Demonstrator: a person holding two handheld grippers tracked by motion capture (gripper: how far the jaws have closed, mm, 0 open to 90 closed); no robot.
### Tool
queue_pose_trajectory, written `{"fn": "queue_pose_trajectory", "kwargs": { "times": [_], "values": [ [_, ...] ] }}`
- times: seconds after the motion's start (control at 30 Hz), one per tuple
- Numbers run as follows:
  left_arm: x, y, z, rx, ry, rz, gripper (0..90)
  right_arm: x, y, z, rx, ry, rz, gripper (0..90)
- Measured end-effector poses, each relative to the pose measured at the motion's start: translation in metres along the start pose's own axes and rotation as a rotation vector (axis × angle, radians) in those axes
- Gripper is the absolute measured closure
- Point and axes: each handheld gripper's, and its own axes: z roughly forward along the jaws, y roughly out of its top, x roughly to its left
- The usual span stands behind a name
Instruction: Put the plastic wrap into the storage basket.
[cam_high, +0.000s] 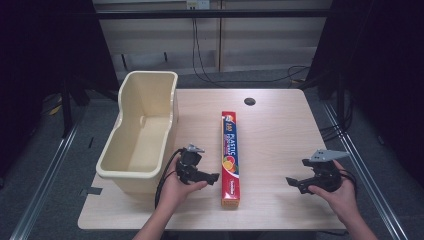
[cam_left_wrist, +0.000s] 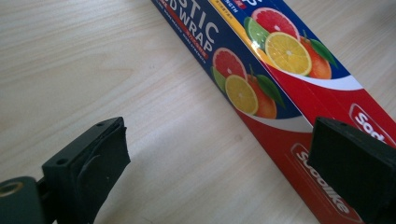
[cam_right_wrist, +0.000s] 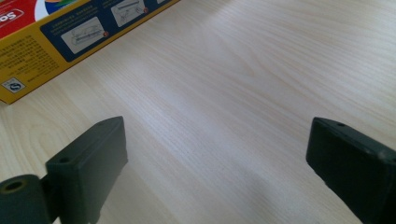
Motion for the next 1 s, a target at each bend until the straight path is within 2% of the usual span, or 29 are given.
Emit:
{"fn": "queue_pose_trajectory", "kwargs": {
  "times": [0.17,0.33,0.43,0.47,0.63,0.8,0.83,1.0],
  "values": [
    [0.001,0.013,0.001,0.018,-0.003,-0.024,4.5,-0.001,0.0,0.0,0.003,-0.02,0.011,4.9],
    [0.001,0.034,0.004,0.035,0.016,-0.044,4.5,-0.003,-0.003,-0.002,0.0,-0.027,0.019,5.0],
    [0.0,0.04,0.005,0.04,0.008,-0.047,4.5,-0.004,-0.003,-0.003,-0.001,-0.03,0.03,5.1],
    [0.001,0.047,0.007,0.057,0.002,-0.051,4.5,-0.004,-0.003,-0.003,-0.001,-0.026,0.03,5.2],
    [0.001,0.06,0.009,0.073,0.0,-0.05,4.5,-0.005,-0.003,-0.003,-0.005,-0.031,0.033,5.4],
    [-0.004,0.073,0.014,0.066,0.008,-0.062,4.6,-0.005,-0.003,-0.003,-0.005,-0.034,0.039,5.4],
    [-0.004,0.075,0.014,0.082,0.01,-0.045,4.9,-0.005,-0.004,-0.003,-0.008,-0.036,0.039,5.2],
    [-0.01,0.082,0.023,0.104,0.015,-0.047,5.0,-0.007,-0.004,-0.004,-0.011,-0.037,0.04,5.3]
  ]
}}
